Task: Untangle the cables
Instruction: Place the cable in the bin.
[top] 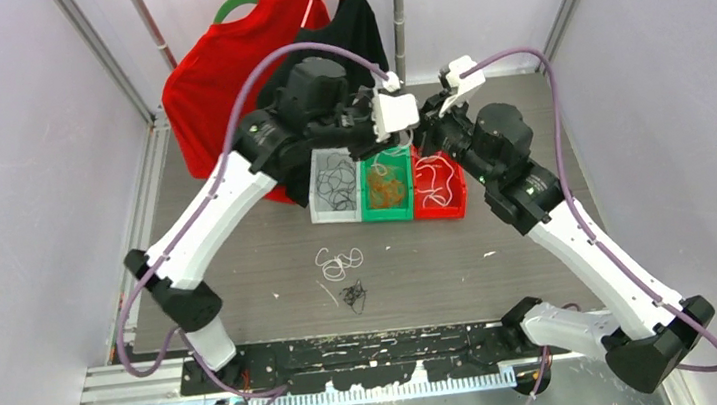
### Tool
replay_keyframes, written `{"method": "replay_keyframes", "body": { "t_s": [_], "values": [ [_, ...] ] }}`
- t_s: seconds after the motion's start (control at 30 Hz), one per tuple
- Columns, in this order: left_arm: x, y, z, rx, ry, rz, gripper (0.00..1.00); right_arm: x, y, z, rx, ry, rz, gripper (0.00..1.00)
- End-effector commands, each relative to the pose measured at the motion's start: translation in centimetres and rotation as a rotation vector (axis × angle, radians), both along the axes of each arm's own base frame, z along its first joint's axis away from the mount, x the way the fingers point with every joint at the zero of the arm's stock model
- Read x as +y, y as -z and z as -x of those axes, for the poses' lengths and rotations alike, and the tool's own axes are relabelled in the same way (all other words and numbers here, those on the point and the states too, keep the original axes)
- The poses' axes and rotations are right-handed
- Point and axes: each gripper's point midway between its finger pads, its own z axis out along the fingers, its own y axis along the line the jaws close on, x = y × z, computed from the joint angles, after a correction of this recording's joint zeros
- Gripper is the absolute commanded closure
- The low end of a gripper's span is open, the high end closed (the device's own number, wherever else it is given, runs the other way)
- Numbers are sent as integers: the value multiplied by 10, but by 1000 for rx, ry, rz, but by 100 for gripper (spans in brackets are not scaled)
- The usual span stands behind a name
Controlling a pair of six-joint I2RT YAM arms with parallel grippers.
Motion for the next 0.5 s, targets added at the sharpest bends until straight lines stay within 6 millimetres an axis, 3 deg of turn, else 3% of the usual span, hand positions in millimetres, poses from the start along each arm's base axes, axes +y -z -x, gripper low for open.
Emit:
{"method": "replay_keyframes", "body": {
  "t_s": [0.0,0.03,0.13,0.27,0.47],
  "values": [
    [-2,-6,-18,-95,-65,-78,53,-65,-7,-28,-21,317,76,99],
    [-5,0,-22,-99,-72,-97,43,-78,-5,-35,-12,371,77,99],
    [-9,21,-25,-86,-72,-159,28,-103,2,-52,26,461,53,99],
    [-4,43,-15,-10,-65,-211,1,-120,19,-75,80,498,34,99],
    [24,62,22,115,-25,-275,1,-145,53,-99,130,575,53,99]
  ]
}}
